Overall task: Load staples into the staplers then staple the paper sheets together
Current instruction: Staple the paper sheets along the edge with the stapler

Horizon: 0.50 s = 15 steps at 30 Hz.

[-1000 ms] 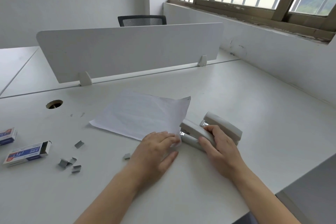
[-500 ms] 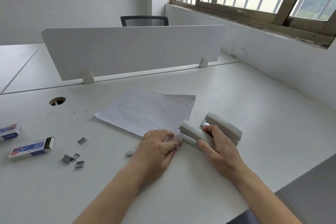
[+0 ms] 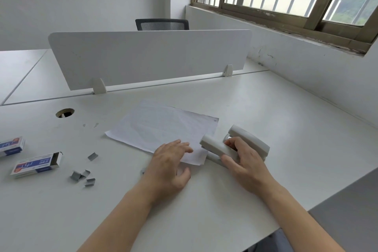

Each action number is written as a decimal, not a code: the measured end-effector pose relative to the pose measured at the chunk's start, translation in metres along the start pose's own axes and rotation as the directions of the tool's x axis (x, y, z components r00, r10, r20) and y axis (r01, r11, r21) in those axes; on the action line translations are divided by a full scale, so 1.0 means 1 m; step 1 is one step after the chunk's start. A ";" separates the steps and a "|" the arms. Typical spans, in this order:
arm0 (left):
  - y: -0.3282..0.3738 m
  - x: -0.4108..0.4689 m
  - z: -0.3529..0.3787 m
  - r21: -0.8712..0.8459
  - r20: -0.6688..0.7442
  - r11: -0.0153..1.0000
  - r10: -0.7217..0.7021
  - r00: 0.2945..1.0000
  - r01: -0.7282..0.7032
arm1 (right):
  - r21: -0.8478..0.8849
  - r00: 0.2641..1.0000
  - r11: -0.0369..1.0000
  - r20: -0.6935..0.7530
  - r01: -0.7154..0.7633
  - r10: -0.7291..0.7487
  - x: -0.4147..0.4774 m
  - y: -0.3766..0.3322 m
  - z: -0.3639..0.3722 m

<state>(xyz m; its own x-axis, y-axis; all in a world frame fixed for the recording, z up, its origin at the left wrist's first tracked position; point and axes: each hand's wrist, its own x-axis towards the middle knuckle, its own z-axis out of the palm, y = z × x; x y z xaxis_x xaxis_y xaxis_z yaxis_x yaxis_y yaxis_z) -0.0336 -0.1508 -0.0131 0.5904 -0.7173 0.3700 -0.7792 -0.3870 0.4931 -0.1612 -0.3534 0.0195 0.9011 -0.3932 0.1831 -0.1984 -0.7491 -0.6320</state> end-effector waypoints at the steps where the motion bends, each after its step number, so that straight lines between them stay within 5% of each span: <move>1: -0.001 0.001 -0.001 0.021 -0.003 1.000 -0.017 1.000 0.017 | -0.004 1.000 1.000 0.004 0.002 -0.002 0.001 -0.001 -0.001; 5: 0.004 0.003 0.000 0.115 0.147 0.989 -0.107 0.983 0.091 | -0.010 1.000 1.000 0.023 0.015 -0.015 0.001 0.000 -0.003; 15: 0.006 0.003 0.001 0.065 0.169 0.996 -0.068 0.983 0.057 | -0.046 0.997 0.998 0.065 0.038 -0.035 0.005 -0.001 -0.006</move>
<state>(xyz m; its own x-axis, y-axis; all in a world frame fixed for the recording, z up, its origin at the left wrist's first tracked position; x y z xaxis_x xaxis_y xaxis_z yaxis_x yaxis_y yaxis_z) -0.0364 -0.1553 -0.0099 0.5976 -0.7772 0.1970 -0.7561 -0.4646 0.4610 -0.1586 -0.3579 0.0262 0.9307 -0.3310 0.1558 -0.1815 -0.7876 -0.5889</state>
